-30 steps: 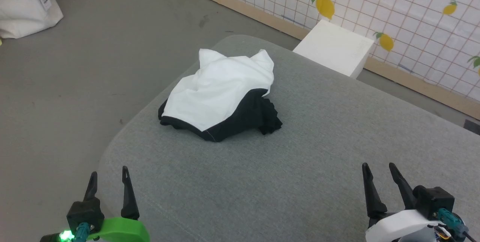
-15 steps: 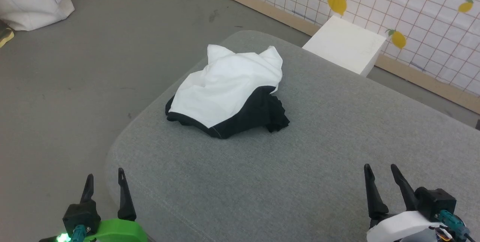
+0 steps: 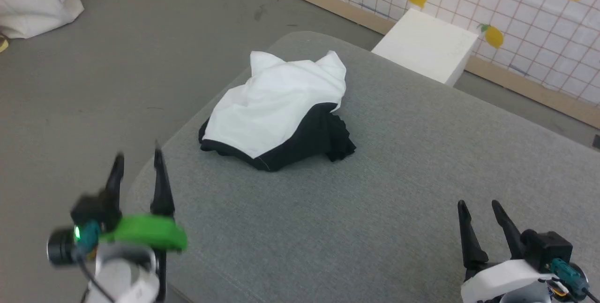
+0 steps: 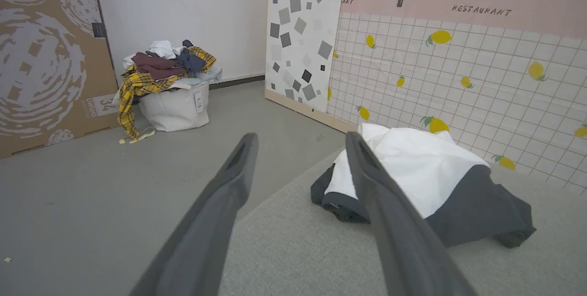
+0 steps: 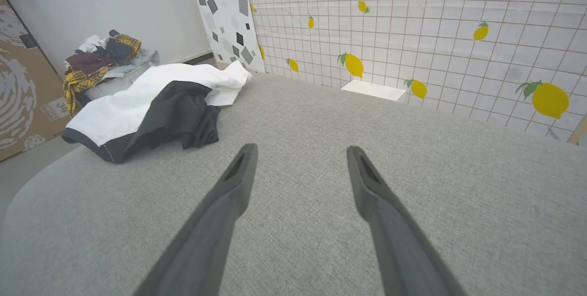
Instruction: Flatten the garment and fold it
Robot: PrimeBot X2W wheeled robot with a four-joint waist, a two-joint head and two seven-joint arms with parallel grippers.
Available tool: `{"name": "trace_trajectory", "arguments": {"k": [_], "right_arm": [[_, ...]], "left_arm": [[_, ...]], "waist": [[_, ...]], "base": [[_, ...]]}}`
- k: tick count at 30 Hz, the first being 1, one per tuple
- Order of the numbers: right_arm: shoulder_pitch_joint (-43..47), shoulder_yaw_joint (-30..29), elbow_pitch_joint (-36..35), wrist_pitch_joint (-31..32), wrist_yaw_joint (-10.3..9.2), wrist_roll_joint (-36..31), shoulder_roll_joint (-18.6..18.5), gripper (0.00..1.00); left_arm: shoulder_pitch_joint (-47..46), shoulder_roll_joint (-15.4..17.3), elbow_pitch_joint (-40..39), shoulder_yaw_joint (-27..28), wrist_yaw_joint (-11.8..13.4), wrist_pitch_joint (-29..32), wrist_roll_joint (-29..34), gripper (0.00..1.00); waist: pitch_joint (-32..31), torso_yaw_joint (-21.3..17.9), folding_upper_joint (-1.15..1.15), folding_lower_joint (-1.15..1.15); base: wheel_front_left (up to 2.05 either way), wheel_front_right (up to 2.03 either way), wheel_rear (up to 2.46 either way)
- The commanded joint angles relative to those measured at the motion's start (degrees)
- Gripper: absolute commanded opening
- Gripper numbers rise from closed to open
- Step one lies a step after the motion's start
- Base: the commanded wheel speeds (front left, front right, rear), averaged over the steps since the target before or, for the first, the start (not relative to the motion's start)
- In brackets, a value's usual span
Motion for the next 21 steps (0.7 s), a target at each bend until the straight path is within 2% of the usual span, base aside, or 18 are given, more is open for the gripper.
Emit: {"name": "trace_trajectory", "arguments": {"k": [1,8,14,21], "right_arm": [[-1.20,-0.13,-0.35,-0.33,-0.09,-0.63,0.00,1.00],[-3.19,-1.55,-2.28,1.41,-0.09,-4.06,0.00,1.00],[-3.59,-2.97,-6.64,4.64,-0.09,-7.20,0.00,1.00],[-2.54,-5.00,-12.87,8.10,-0.09,-9.62,0.00,1.00]], "left_arm": [[-3.81,0.93,1.25,-0.37,-1.36,1.13,-0.96,1.00],[-21.72,4.35,15.27,0.13,-5.58,10.25,-9.38,1.00],[-34.54,8.14,28.51,-1.51,-6.55,21.92,-15.47,1.00],[-43.05,11.26,38.56,-4.02,-6.69,36.58,-20.94,1.00]], "waist": [[1.28,-1.40,0.00,0.00],[6.39,-7.39,0.00,0.00],[11.56,-14.12,0.00,0.00],[17.38,-19.70,0.00,0.00]], "base": [[0.00,0.00,0.00],[0.00,0.00,0.00],[0.00,0.00,0.00],[0.00,0.00,0.00]]}}
